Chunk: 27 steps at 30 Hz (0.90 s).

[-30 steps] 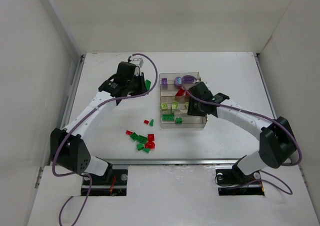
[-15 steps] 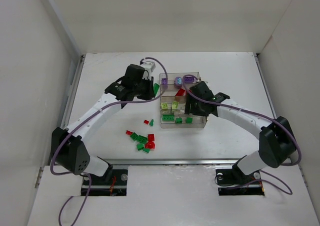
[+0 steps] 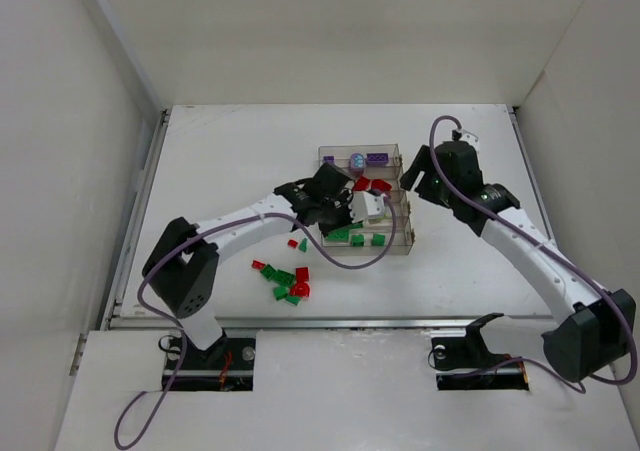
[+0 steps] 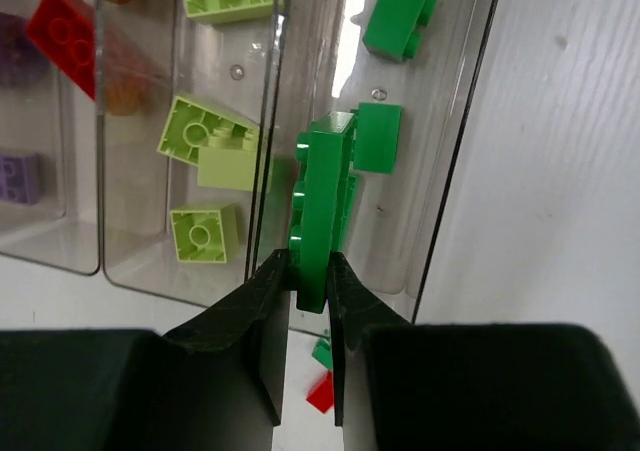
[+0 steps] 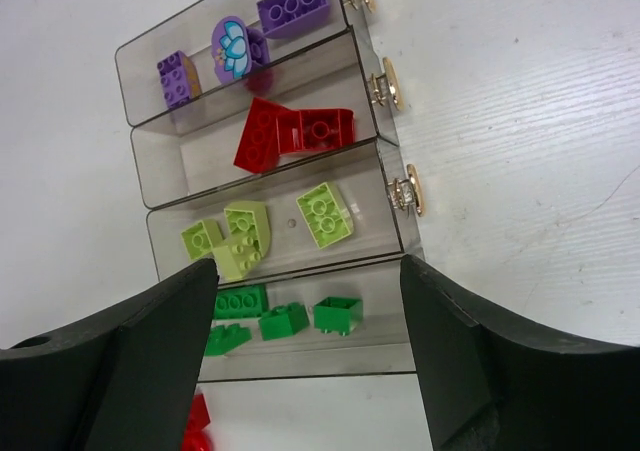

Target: Sort the legos into containers by color

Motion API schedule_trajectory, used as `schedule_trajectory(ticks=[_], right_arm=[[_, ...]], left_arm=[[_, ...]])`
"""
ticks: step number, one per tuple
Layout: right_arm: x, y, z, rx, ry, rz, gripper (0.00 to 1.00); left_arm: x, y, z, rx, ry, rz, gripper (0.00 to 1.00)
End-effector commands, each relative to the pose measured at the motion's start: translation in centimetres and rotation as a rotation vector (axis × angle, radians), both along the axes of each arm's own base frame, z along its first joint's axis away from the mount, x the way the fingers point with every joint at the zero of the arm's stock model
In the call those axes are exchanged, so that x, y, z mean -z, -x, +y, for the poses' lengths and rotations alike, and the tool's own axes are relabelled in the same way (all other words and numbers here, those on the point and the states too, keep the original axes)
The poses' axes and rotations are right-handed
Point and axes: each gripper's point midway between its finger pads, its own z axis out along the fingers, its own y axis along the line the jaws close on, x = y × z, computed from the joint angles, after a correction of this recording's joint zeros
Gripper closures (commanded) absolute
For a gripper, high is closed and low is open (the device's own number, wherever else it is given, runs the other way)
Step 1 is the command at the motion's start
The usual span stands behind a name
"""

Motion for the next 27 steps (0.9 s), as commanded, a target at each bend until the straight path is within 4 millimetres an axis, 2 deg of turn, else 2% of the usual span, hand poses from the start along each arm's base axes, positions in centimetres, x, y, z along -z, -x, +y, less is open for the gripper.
schedule_trajectory(ticks=[1,2,4,5,6,8,10,11,12,16,18,20,22,24,25,27], right_arm=[[-0.9,-0.6,0.2,-0.009,0.006,-0.032,0.21],[-0.3,-0.4,0.2,-0.009,0.012,-0.020,0.21],[0.4,0.0,0.1,-0.017,0.012,-0.005,0.21],[-0.2,0.0,0.2,-0.017,0.004,-0.024,0.21],[0.1,0.3,0.0,-0.017,0.005,-0.020,0.21],[0.3,0.3,0.0,-0.017,0.005,-0.020,0.21],[0.4,0.4,0.2,-0.027,-0.001,-0.018,0.21],[-0.1,0.3,0.5,-0.036,-0.011,-0.025,0.21],[-0.1,0.3,0.4,-0.041,-0.003,-0.026,0.21],[0.1,0.1,0.8,-0.062,0.020,-0.022,0.18],[-0.5,0.0,0.8,-0.059,0.037,-0.041,0.17],[-0.9,-0.1,1.1,-0.075,0.075,-0.052,0.17],[-2.1,-0.5,2.1,-0.117,0.127,-0.088,0.15],[-3.1,-0.5,2.9,-0.139,0.181,-0.118,0.14],[-4.4,-0.8,3.4,-0.149,0.190,-0.146,0.14],[-4.6,-1.5,4.6,-0.190,0.224,-0.150,0.14]], left_arm=[[-0.1,-1.5,-1.3,0.120,-0.010,-0.091,1.00],[-0.2,-1.6,-1.8,0.146,-0.002,-0.094,1.00],[0.7,-1.2,-1.4,0.194,-0.040,-0.088,1.00],[0.6,-0.8,-1.8,0.224,-0.038,-0.094,1.00],[1.2,-0.7,-1.4,0.217,-0.057,-0.090,1.00],[1.9,-0.8,-1.2,0.220,-0.074,-0.094,0.91],[1.5,-1.0,-1.4,0.209,-0.064,-0.094,0.77],[1.5,-1.0,-1.4,0.209,-0.063,-0.094,0.63],[1.0,-1.2,-1.7,0.199,-0.051,-0.097,0.54],[0.2,-1.0,-1.6,0.184,-0.044,-0.088,0.24],[-1.4,-1.6,-1.9,0.169,-0.027,-0.112,0.20],[-2.6,-1.9,-1.8,0.130,-0.033,-0.132,0.20],[-5.7,-2.6,-1.9,0.050,0.011,-0.161,0.20],[-8.4,-4.2,-0.8,-0.066,0.057,-0.188,0.22],[-9.9,-4.2,-0.1,-0.153,0.115,-0.154,0.22],[-11.7,-6.2,2.7,-0.317,0.172,-0.146,0.23]])
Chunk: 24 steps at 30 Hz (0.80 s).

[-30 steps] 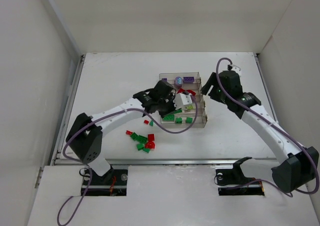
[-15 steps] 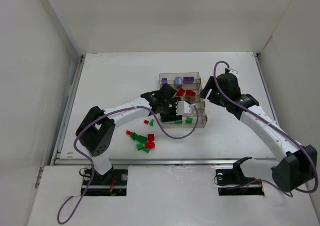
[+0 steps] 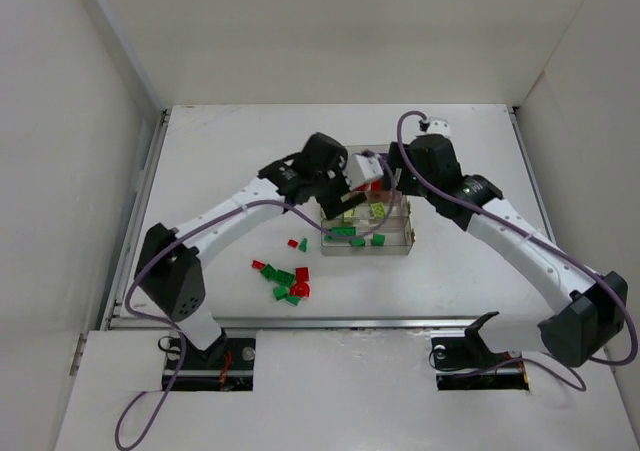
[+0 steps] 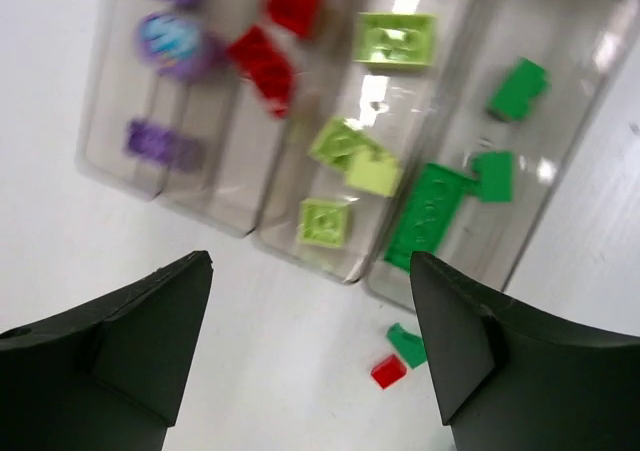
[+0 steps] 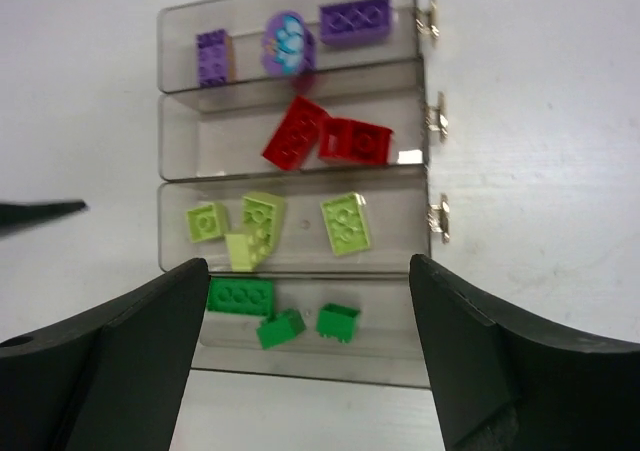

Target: Sort the legos into containers by color

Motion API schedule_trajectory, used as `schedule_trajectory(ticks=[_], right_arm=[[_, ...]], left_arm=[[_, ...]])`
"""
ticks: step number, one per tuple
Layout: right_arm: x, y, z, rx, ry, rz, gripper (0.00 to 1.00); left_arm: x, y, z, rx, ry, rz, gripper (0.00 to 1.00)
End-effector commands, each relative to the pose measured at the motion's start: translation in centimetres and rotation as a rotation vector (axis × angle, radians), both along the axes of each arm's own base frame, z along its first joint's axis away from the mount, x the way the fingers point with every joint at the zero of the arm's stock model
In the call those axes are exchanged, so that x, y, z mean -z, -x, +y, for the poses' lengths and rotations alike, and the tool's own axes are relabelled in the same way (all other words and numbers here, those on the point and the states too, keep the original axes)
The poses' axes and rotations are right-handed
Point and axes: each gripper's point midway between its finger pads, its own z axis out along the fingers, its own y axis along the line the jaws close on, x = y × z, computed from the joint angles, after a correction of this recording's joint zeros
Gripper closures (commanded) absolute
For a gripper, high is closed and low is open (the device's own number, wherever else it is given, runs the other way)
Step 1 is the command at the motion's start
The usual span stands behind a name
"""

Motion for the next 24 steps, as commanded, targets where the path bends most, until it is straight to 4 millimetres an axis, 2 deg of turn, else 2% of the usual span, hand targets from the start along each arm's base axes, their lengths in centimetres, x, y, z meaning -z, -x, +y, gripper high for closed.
schedule_trajectory(ticks=[1,2,3,4,5,6,7,8,9,10,11,12,13,15,16,19,22,24], right_arm=[[-4.2,-1.7,2.6,-0.073,0.047,-0.124,0.14],[-4.6,-2.5,4.1,-0.107,0.043,-0.131,0.14],[-4.5,-2.8,5.1,-0.141,0.058,-0.129,0.14],[-4.6,-2.5,7.1,-0.193,0.058,-0.129,0.14],[-5.8,-2.8,8.5,-0.213,0.043,-0.150,0.14],[-4.2,-3.2,10.3,-0.261,0.076,-0.121,0.14],[-4.0,-3.1,11.8,-0.292,0.085,-0.120,0.14],[-3.7,-2.2,14.3,-0.358,0.090,-0.117,0.14],[-2.7,-2.3,16.2,-0.401,0.127,-0.097,0.14],[-2.1,-2.0,17.5,-0.435,0.151,-0.085,0.14],[-1.3,-0.5,19.9,-0.518,0.160,-0.064,0.16],[-1.8,-0.3,21.4,-0.561,0.158,-0.067,0.17],[1.3,0.3,22.3,-0.613,0.217,0.003,0.19],[3.5,1.4,24.0,-0.710,0.221,0.076,0.26],[5.6,1.6,24.4,-0.732,0.243,0.142,0.29],[8.0,1.9,24.8,-0.760,0.274,0.213,0.41],[10.6,2.2,25.5,-0.790,0.275,0.270,0.41],[11.1,2.3,25.5,-0.783,0.273,0.282,0.41]], left_arm=[[-8.0,-3.0,4.2,-0.318,0.213,-0.031,0.23],[-8.8,-3.1,5.7,-0.424,0.274,-0.003,0.23],[-9.1,-4.6,8.7,-0.549,0.294,-0.008,0.23],[-8.5,-5.0,10.5,-0.638,0.308,0.003,0.23],[-9.3,-5.3,12.6,-0.730,0.349,-0.012,0.24],[-9.1,-6.5,16.6,-0.921,0.390,-0.021,0.24],[-8.8,-6.7,18.8,-1.018,0.403,-0.027,0.24],[-7.4,-6.7,21.1,-1.120,0.397,-0.029,0.26],[-7.5,-6.7,24.7,-1.249,0.413,-0.062,0.28],[-7.4,-6.7,27.3,-1.374,0.427,-0.100,0.28],[-6.1,-6.2,29.2,-1.445,0.403,-0.101,0.28],[-6.2,-5.9,30.7,-1.494,0.416,-0.129,0.29],[-6.1,-5.5,33.1,-1.559,0.414,-0.151,0.29],[-5.0,-4.9,34.7,-1.614,0.400,-0.152,0.29],[-5.4,-4.6,35.6,-1.636,0.411,-0.168,0.29],[-5.3,-4.6,35.6,-1.627,0.428,-0.157,0.29],[-5.2,-4.7,35.3,-1.607,0.447,-0.131,0.29],[-5.1,-4.7,35.1,-1.599,0.452,-0.123,0.29]])
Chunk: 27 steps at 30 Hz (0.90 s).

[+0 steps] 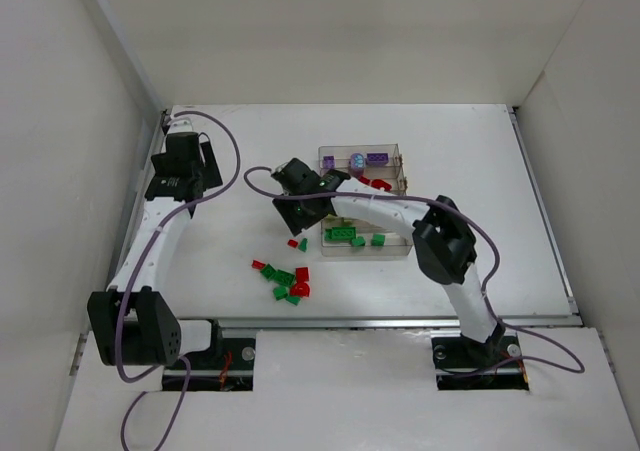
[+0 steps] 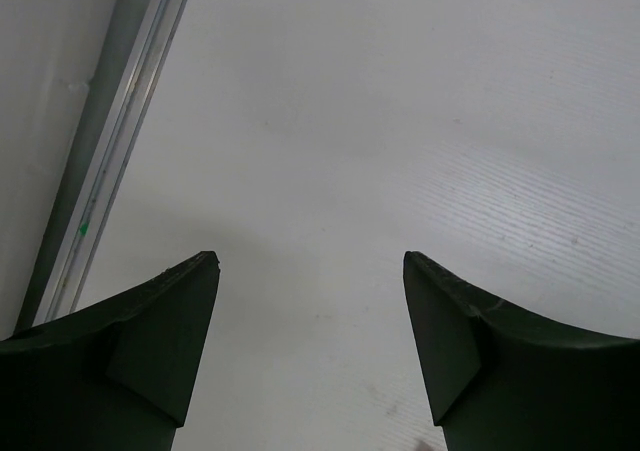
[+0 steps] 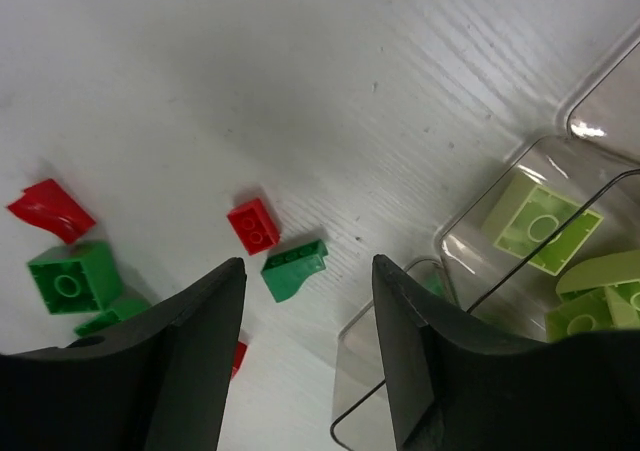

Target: Sort the legos into containers by color

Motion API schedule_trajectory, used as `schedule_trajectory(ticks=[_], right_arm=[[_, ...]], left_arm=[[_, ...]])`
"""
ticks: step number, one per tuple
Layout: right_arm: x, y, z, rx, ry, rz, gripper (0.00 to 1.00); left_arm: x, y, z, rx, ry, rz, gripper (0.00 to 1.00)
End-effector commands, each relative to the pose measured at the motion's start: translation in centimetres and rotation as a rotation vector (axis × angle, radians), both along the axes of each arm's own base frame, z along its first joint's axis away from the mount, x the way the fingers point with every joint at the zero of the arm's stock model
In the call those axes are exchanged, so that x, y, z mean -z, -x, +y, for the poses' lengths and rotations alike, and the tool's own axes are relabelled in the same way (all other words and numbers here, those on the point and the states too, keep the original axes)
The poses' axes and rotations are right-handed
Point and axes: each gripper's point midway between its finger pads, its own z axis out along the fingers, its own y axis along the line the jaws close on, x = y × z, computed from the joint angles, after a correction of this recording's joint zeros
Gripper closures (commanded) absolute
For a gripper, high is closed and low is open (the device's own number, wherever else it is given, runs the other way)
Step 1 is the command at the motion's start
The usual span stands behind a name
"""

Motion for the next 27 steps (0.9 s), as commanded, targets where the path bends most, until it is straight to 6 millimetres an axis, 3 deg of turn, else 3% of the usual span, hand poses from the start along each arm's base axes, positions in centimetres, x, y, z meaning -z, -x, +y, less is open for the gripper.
schedule_trajectory(ticks=[1,2,6,16,20,27], right_arm=[[-1.5,-0.4,0.5,-0.008,-0.032,0.006,0.41],[-1.5,-0.4,0.5,-0.008,-0.032,0.006,0.42],[1.6,0.4,-0.1,-0.005,0.030,0.073,0.42],[4.7,1.6,-0.4,-0.024,0.059,0.143,0.43],[5.1,1.9,-0.6,-0.046,0.070,0.151,0.35],[5.8,2.0,-1.0,-0.041,0.089,0.156,0.38]], left_arm=[[-2.3,-0.4,-0.2,-0.006,0.034,-0.096,0.29],[-2.3,-0.4,-0.1,-0.006,0.040,-0.096,0.29],[-2.3,-0.4,-0.5,0.004,0.059,-0.098,0.29],[-1.8,-0.4,-0.9,0.029,0.085,-0.088,0.29],[-1.8,-0.4,-0.9,0.029,0.085,-0.088,0.29],[-1.4,-0.3,-1.0,0.036,0.091,-0.078,0.29]])
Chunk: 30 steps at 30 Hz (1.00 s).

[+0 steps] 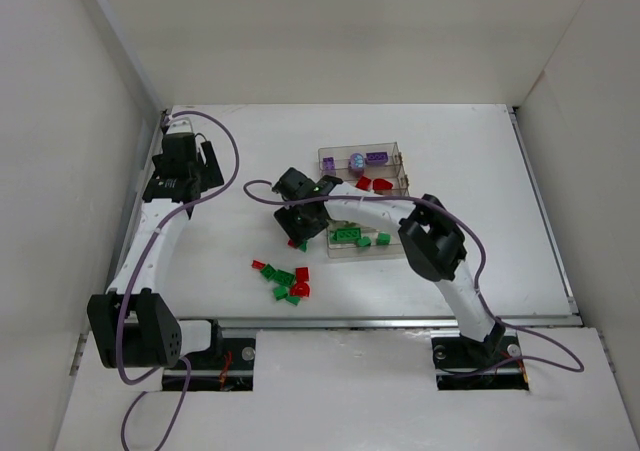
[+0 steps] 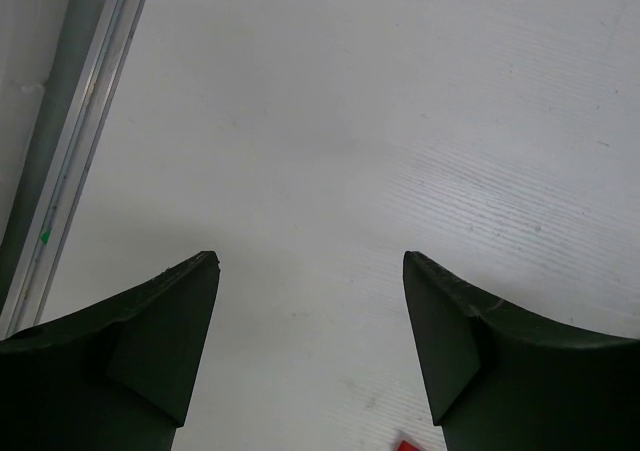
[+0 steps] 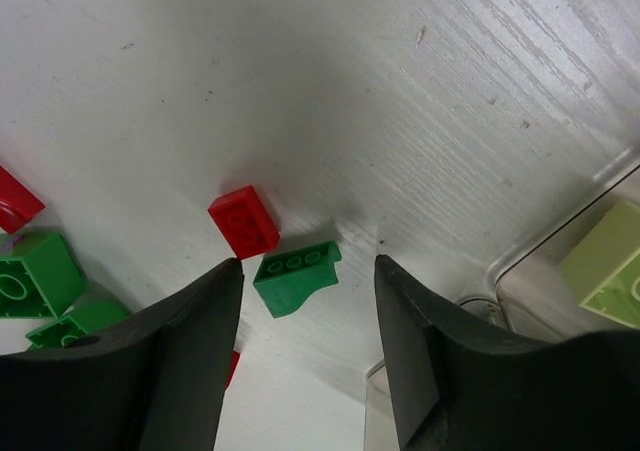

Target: Sort the legos into containers by color

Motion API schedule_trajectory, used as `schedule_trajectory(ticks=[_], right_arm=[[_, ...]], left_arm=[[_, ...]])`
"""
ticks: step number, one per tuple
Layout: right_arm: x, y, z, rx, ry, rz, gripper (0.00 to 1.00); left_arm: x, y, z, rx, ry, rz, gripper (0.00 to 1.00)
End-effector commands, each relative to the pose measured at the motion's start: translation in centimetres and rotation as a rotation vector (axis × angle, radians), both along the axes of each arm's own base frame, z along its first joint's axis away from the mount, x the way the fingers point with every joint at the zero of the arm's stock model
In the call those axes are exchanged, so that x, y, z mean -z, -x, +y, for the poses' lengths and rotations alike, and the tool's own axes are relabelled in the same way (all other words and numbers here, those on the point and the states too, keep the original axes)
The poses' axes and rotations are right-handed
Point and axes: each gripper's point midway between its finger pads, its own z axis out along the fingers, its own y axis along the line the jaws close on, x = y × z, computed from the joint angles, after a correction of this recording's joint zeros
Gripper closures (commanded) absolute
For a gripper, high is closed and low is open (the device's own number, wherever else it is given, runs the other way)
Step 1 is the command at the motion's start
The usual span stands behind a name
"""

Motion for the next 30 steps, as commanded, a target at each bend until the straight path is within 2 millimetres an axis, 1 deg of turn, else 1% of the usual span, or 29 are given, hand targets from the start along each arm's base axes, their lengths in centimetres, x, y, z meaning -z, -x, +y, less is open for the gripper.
schedule_trajectory(ticks=[1,2,4,5,6,7,9,10,13,14,15,16,19,20,21,22,23,25,26,27,28,29,30], right_arm=[[0.6,0.1,-0.1,-0.011,0.013,0.005,0.40],[0.6,0.5,0.2,-0.020,0.013,0.005,0.43],[0.6,0.9,0.4,-0.029,0.013,0.005,0.43],[0.6,0.7,0.3,-0.025,0.019,-0.003,0.43],[0.7,1.2,0.4,-0.045,0.028,-0.001,0.43],[1.1,1.3,0.1,-0.042,0.048,0.004,0.43],[1.2,1.6,0.2,-0.049,0.054,-0.005,0.44],[1.6,1.6,0.2,-0.049,0.062,0.001,0.44],[1.6,1.6,0.2,-0.049,0.062,0.001,0.50],[2.0,1.7,0.1,-0.049,0.069,0.006,0.51],[2.0,1.5,0.0,-0.045,0.074,0.000,0.53],[2.0,1.5,0.0,-0.045,0.074,0.000,0.57],[2.0,1.5,0.0,-0.054,0.076,-0.003,0.63],[2.0,1.5,0.0,-0.054,0.076,-0.003,0.69],[2.0,1.5,0.0,-0.054,0.076,-0.003,0.71],[1.5,1.5,0.1,-0.054,0.068,-0.010,0.74],[1.5,1.5,0.1,-0.054,0.068,-0.010,0.77],[0.2,1.5,0.4,-0.057,0.039,-0.019,0.82],[-0.7,1.4,0.8,-0.069,0.019,-0.028,0.82],[-1.9,1.0,1.2,-0.069,-0.007,-0.047,0.83],[-3.7,0.9,1.4,-0.068,-0.033,-0.067,0.83],[-5.0,0.6,1.5,-0.063,-0.050,-0.092,0.83],[-6.2,0.1,1.3,-0.047,-0.053,-0.129,0.83]], left_arm=[[-1.2,-0.1,-0.1,-0.006,0.020,-0.053,0.29],[-1.2,-0.1,-0.1,-0.006,0.020,-0.053,0.29],[-1.2,-0.1,-0.1,-0.006,0.020,-0.053,0.29],[-1.2,-0.1,-0.1,-0.006,0.020,-0.053,0.29],[-1.2,-0.1,-0.1,-0.006,0.020,-0.053,0.29],[-1.2,-0.1,-0.1,-0.006,0.020,-0.053,0.29],[-1.2,-0.1,-0.1,-0.006,0.020,-0.053,0.29],[-1.2,-0.1,-0.1,-0.006,0.020,-0.053,0.29],[-1.2,-0.1,-0.3,0.002,0.026,-0.053,0.29],[-1.2,-0.1,-0.3,0.002,0.026,-0.053,0.29],[-1.2,-0.1,-0.3,0.002,0.026,-0.053,0.29],[-1.2,-0.1,-0.3,0.002,0.026,-0.053,0.29],[-1.2,-0.1,-0.3,0.002,0.026,-0.053,0.29],[-1.2,-0.1,-0.3,0.002,0.026,-0.053,0.29],[-1.2,-0.1,-0.3,0.002,0.026,-0.053,0.29],[-1.2,-0.1,-0.3,0.002,0.026,-0.053,0.29],[-1.2,-0.1,-0.3,0.002,0.026,-0.053,0.29],[-1.2,-0.1,-0.3,0.002,0.026,-0.053,0.29],[-1.2,-0.1,-0.3,0.002,0.026,-0.053,0.29],[-1.2,-0.1,-0.3,0.002,0.026,-0.053,0.29],[-1.2,-0.1,-0.4,0.009,0.031,-0.053,0.29],[-1.2,-0.1,-0.4,0.009,0.031,-0.053,0.29],[-1.2,-0.1,-0.4,0.009,0.031,-0.053,0.29]])
